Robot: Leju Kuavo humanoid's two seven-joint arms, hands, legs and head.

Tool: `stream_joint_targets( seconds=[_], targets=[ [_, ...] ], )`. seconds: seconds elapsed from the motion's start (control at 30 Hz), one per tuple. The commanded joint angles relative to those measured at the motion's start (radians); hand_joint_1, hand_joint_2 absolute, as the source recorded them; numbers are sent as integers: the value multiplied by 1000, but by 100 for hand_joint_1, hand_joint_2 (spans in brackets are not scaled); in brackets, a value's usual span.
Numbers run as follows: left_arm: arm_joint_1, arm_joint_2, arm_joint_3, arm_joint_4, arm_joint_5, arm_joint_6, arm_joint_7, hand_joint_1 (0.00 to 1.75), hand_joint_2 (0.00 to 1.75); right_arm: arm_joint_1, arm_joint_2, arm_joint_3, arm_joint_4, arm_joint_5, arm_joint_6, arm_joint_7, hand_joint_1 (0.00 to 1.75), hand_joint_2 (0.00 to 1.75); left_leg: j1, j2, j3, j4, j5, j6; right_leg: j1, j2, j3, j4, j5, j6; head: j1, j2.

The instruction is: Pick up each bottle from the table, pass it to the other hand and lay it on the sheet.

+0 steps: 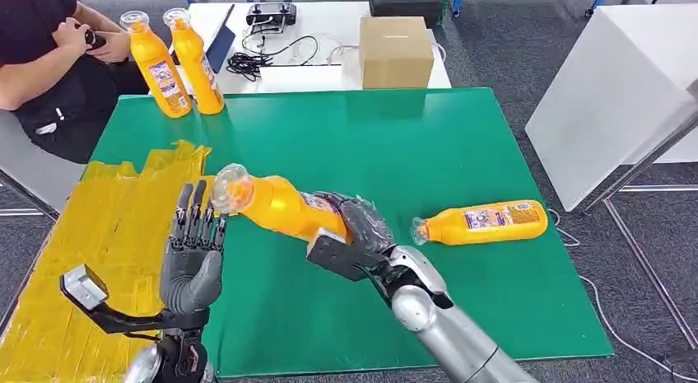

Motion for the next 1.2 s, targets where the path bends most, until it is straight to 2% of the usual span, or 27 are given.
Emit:
stream_joint_targets(
  seconds=[0.03,0.27,0.63,0.87,1.07,1.1,1.13,1.17,1.2],
  targets=[
    [-40,4,-9,70,-6,-1,1,0,175,-92,14,74,134,5,25,22,175,175,0,1,2,-1,0,0,0,1,2,-1,0,0,0,0],
    [-52,3,-7,79,-19,2,-3,0,175,-137,43,149,201,25,50,42,175,175,0,2,3,-1,-1,-1,0,2,3,-1,-1,0,0,0],
    [-49,3,31,84,-42,17,-14,0,175,-147,57,266,179,60,88,66,175,175,0,2,2,-1,-1,-1,0,1,2,0,0,0,0,0],
    [-31,5,62,78,-56,29,-25,0,175,-115,79,404,183,90,113,62,175,175,0,2,4,-2,-1,-1,0,2,4,-2,-1,0,0,0],
    [23,-2,81,49,-57,21,-30,0,175,-87,66,459,154,100,110,63,175,175,0,1,3,-1,-1,-1,0,1,3,-1,-1,0,0,0],
    [24,-7,85,49,-56,18,-31,45,175,-89,65,465,157,101,111,63,175,175,1,2,5,-2,-2,-1,1,2,4,-2,-1,0,0,0],
    [23,-10,88,52,-53,12,-32,175,175,-93,63,470,161,101,109,63,175,175,1,1,4,-1,-1,-1,0,1,3,-2,-1,0,0,0],
    [21,-13,91,54,-52,10,-32,175,175,-98,64,471,164,101,108,63,175,175,1,1,2,-1,-1,-1,0,0,2,-1,-1,0,0,0],
    [21,-14,92,52,-52,9,-33,175,175,-100,64,471,164,101,107,63,175,175,1,2,7,-2,-3,-2,1,1,7,-3,-2,0,0,0]
  ],
)
